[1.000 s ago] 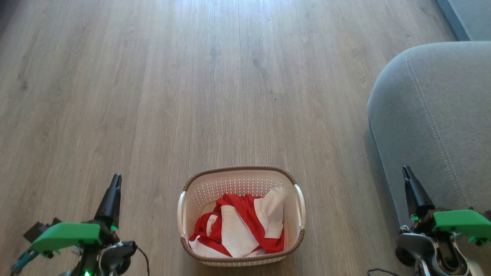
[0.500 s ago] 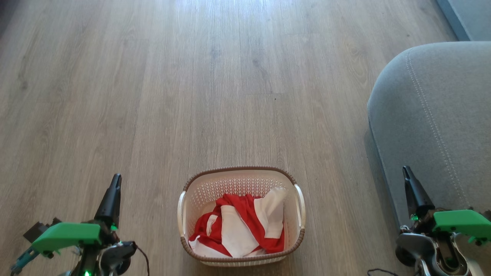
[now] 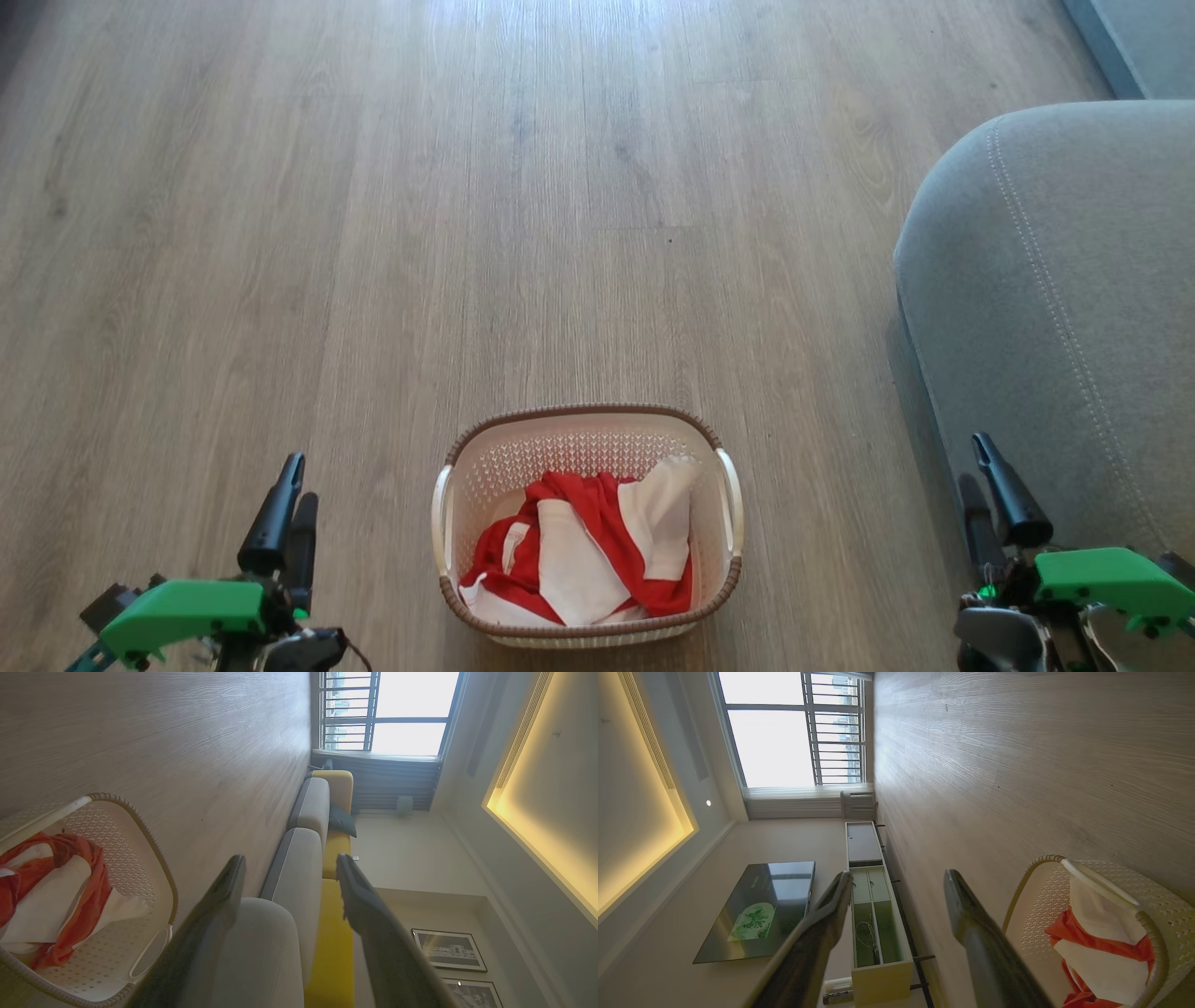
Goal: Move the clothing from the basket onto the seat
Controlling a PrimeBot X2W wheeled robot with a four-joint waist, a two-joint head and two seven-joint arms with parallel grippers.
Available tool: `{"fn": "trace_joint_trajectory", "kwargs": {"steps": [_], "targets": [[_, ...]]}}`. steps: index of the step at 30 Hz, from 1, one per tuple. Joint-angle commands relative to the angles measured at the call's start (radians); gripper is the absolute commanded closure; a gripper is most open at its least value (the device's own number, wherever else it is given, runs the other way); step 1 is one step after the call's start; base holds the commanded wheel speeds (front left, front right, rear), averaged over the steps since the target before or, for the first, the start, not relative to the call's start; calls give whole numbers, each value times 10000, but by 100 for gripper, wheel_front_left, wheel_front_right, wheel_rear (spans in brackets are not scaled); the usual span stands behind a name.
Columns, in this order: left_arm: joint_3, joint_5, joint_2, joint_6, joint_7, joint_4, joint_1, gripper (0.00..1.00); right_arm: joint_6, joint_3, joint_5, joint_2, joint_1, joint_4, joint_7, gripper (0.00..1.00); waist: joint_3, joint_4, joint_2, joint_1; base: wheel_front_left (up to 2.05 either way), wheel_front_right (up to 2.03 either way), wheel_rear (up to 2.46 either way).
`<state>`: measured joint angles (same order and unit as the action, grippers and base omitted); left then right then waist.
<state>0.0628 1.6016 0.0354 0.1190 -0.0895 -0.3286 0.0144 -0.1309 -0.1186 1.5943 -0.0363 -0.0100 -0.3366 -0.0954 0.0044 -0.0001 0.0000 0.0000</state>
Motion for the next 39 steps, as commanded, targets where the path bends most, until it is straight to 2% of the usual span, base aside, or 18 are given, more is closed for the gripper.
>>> {"fn": "trace_joint_trajectory", "kwargs": {"steps": [1,6,17,39], "targets": [[-37,-48,58,15,93,330,427,0,0,61,-185,-97,-426,294,126,0,2,-1,0,0,0,0,0],[-57,-420,66,19,242,233,458,0,0,99,-1015,-170,-502,280,276,0,13,-6,0,0,0,0,0],[-15,-2376,72,-129,594,177,561,0,0,322,-3398,-167,-635,484,631,0,34,0,0,0,0,0,0],[-402,-5142,88,-652,1208,51,642,0,1,539,-6740,-182,-981,75,1249,0,19,50,0,0,0,0,0]]}}
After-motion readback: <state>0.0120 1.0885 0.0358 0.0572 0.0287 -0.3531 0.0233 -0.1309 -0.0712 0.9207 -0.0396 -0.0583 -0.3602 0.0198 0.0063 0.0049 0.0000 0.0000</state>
